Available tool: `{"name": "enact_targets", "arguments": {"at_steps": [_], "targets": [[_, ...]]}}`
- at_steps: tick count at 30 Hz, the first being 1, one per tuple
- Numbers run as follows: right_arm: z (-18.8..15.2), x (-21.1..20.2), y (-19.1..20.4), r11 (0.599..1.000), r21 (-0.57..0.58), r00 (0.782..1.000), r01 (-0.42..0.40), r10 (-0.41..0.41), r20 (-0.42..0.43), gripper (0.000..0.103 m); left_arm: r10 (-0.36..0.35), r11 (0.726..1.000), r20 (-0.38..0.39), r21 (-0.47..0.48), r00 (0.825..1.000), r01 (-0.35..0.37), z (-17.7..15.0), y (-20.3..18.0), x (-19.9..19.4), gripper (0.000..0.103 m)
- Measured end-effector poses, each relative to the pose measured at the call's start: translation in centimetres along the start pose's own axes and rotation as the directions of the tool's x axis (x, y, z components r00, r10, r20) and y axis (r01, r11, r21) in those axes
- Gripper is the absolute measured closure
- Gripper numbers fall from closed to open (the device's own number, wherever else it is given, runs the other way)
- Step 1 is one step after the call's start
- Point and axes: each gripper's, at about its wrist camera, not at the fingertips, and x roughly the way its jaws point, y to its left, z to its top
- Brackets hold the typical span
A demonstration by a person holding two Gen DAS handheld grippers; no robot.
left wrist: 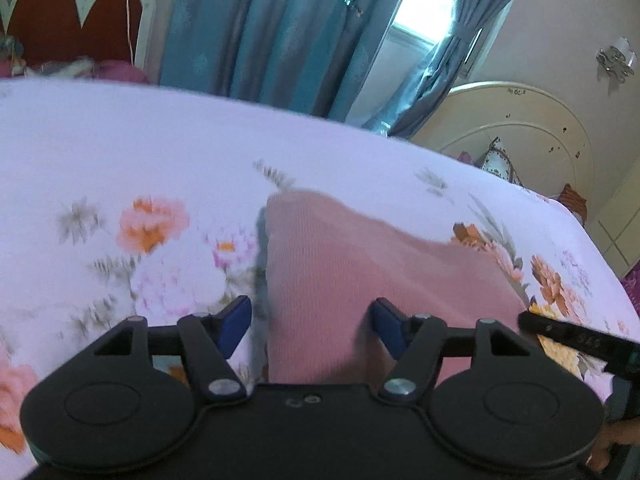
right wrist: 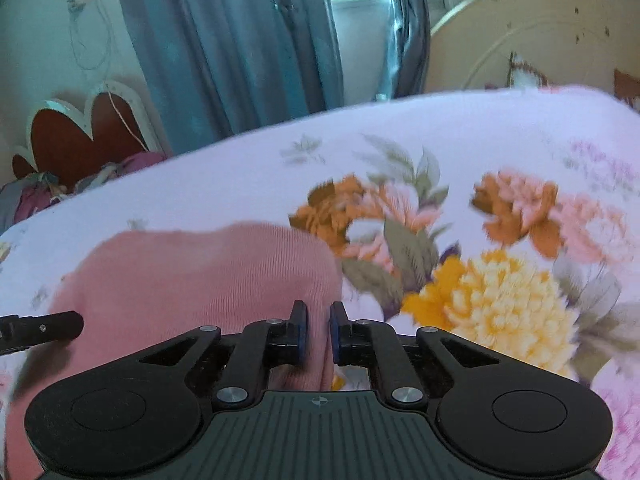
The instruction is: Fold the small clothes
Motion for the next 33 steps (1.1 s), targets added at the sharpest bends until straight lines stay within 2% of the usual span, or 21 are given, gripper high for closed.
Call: {"name": "enact_targets", "arguments": {"at_steps": [3, 6, 11, 18, 19, 22, 23, 25, 26, 28, 29, 33], "targets": [[1.1, -0.5, 0.8, 0.999, -0.039, 0.998, 0.009, -0.007, 0.061, 0.076, -0.007, 1.000, 0.015, -0.004, 1.000, 0.007, 1.0, -0.4, 0.1, 0.040], [2.5, -0.1, 1.8, 0.999, -0.046, 0.997, -0.012, 0.016, 0.075, 0.075, 0.001, 1.000, 0.011, -0.005, 1.000, -0.001, 1.8, -0.7, 1.1, 0.041], [2.8, 2.8, 3.3, 0.994, -0.111, 1.000, -0.026, 0.027, 0.015, 0.076, 0.036, 0.999, -0.020, -0.011, 0.999, -0.037, 2.3, -0.5, 3.3, 0.043], [1.5, 6.0, 2.5, 0.984, -0.170, 0.998, 0.050, -0.054, -0.024, 0.076, 0.061, 0.998, -0.037, 0.003, 0.997, -0.061, 2.1, -0.5, 4.9, 0.038], [1.6, 6.6, 2.1, 0.982, -0.171, 0.995, 0.085, -0.092, -0.032, 0.076, 0.063, 0.998, -0.039, -0.001, 0.997, -0.063, 2.1, -0.5, 5.1, 0.035], [1.9, 7.3, 0.3, 0.996, -0.069, 0.997, 0.051, -0.055, -0.060, 0.075, 0.066, 0.997, -0.049, -0.023, 0.997, -0.067, 1.9, 0.0, 5.6, 0.030], [1.9, 7.3, 0.6, 0.994, -0.092, 0.996, 0.055, -0.061, -0.063, 0.076, 0.067, 0.997, -0.052, -0.026, 0.996, -0.068, 1.9, 0.0, 5.7, 0.029], [2.0, 6.9, 1.3, 0.987, -0.144, 0.996, 0.067, -0.075, -0.052, 0.076, 0.069, 0.997, -0.054, -0.020, 0.996, -0.070, 2.0, 0.0, 5.6, 0.030], [2.2, 6.3, 1.2, 0.990, -0.126, 0.997, 0.059, -0.065, -0.042, 0.076, 0.068, 0.997, -0.054, -0.022, 0.996, -0.069, 2.0, 0.0, 5.4, 0.030], [2.9, 4.3, 0.6, 0.997, -0.068, 1.000, 0.028, -0.028, -0.001, 0.075, 0.054, 0.998, -0.041, -0.025, 0.998, -0.055, 2.2, 0.1, 4.5, 0.033], [3.2, 3.2, 0.6, 0.998, -0.061, 1.000, 0.018, -0.017, 0.018, 0.075, 0.047, 0.999, -0.032, -0.025, 0.998, -0.048, 2.2, 0.1, 3.9, 0.036], [3.3, -1.1, 0.8, 0.996, -0.067, 0.997, -0.055, 0.059, 0.055, 0.075, 0.024, 1.000, 0.002, -0.005, 1.000, -0.024, 1.8, 0.2, 0.7, 0.036]]}}
